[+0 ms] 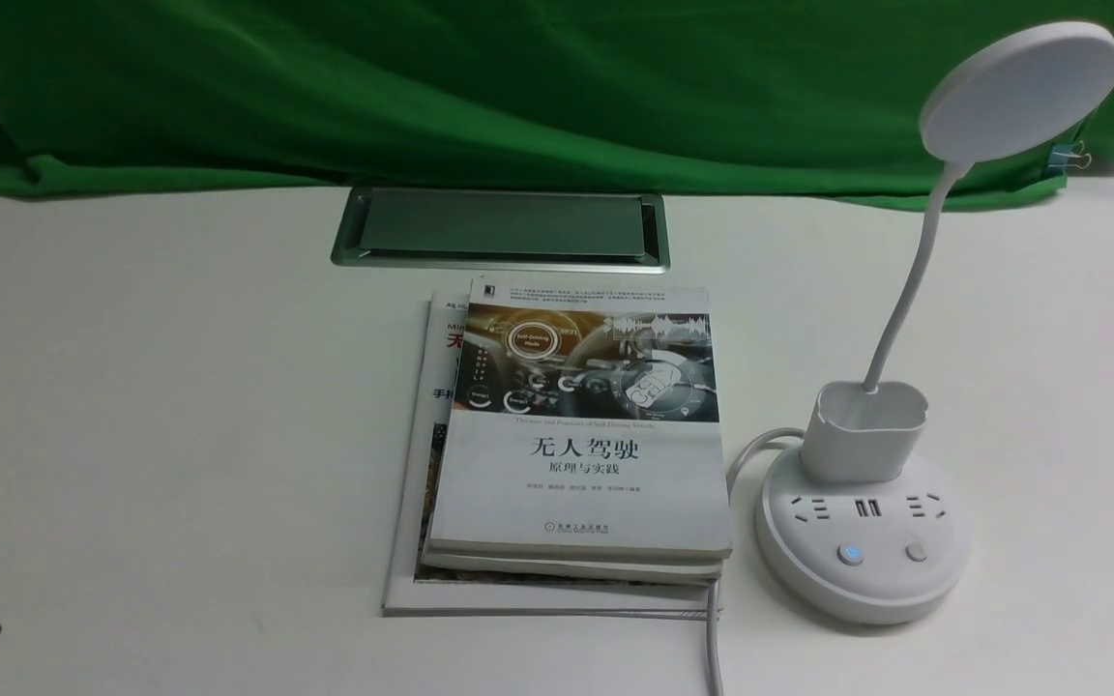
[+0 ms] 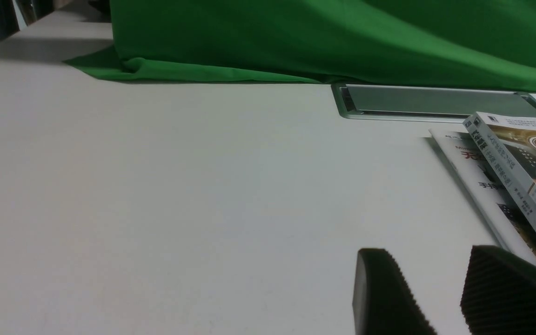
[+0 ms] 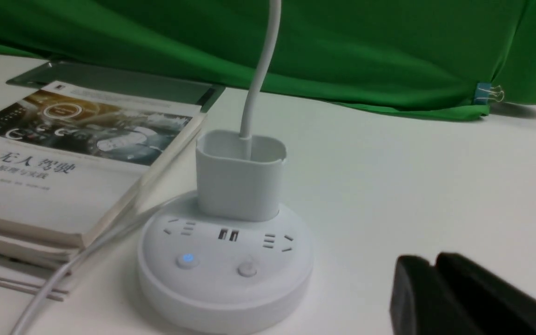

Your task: Turn off the desk lamp on the white desktop by hand.

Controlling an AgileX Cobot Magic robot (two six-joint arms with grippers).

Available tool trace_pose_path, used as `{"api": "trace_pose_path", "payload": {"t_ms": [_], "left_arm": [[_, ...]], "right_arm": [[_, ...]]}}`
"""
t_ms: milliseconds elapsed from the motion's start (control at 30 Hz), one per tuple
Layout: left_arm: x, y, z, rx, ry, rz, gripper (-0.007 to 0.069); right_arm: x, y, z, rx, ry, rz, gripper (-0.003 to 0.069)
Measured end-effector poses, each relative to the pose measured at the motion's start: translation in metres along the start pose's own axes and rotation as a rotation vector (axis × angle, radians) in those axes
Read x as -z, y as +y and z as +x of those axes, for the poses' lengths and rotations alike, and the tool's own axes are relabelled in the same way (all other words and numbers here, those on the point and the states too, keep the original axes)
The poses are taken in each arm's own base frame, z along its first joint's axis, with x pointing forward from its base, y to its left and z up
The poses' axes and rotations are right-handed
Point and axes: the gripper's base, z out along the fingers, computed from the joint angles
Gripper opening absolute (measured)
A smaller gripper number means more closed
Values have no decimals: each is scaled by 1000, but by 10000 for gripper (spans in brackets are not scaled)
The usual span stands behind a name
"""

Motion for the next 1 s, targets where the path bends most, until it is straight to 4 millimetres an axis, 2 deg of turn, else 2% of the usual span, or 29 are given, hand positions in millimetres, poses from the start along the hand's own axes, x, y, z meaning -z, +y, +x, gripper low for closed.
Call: {"api": "trace_pose_path", "payload": {"t_ms": [1000], "left_arm": [[0,0,0,0,0,0,241]], "right_arm": [[0,0,0,0,0,0,65]]}}
